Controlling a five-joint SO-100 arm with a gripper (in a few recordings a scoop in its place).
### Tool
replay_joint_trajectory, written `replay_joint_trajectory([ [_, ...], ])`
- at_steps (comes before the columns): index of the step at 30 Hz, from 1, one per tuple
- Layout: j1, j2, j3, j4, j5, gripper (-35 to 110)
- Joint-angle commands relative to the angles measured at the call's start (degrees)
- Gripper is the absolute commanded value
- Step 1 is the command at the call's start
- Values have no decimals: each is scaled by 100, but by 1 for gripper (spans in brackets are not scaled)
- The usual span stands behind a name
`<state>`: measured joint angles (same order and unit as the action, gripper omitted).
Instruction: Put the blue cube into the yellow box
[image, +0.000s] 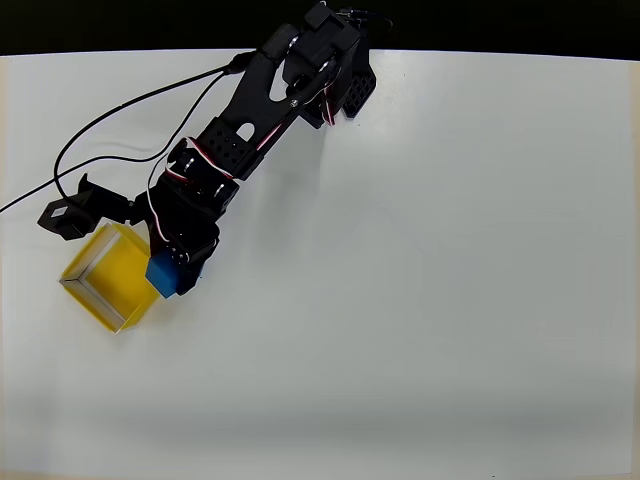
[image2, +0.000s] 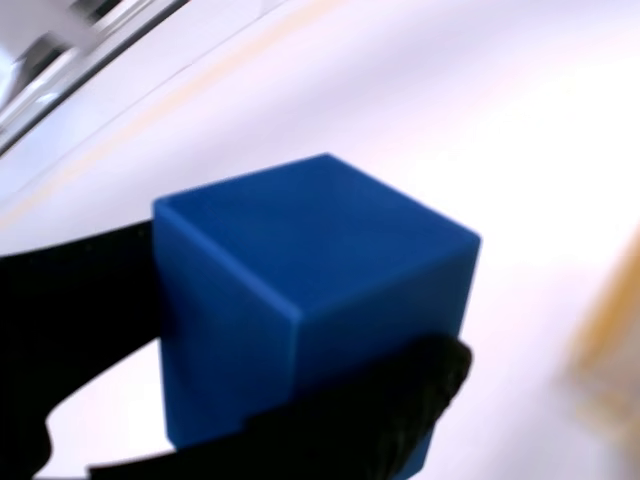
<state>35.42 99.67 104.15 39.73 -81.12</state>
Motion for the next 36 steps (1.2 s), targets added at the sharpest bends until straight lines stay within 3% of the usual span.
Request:
replay_joint_trajectory([
  [1,422,-44,-378,-1257,-299,13],
  [9,712,-1257,-1178,-2514,-422,13],
  [24,923,-2487,-1934,-3103,-633,14],
  [31,1028,-2610,-1670,-3595,-677,35],
  [36,1063,-2549,-1266,-4069,-729,41],
])
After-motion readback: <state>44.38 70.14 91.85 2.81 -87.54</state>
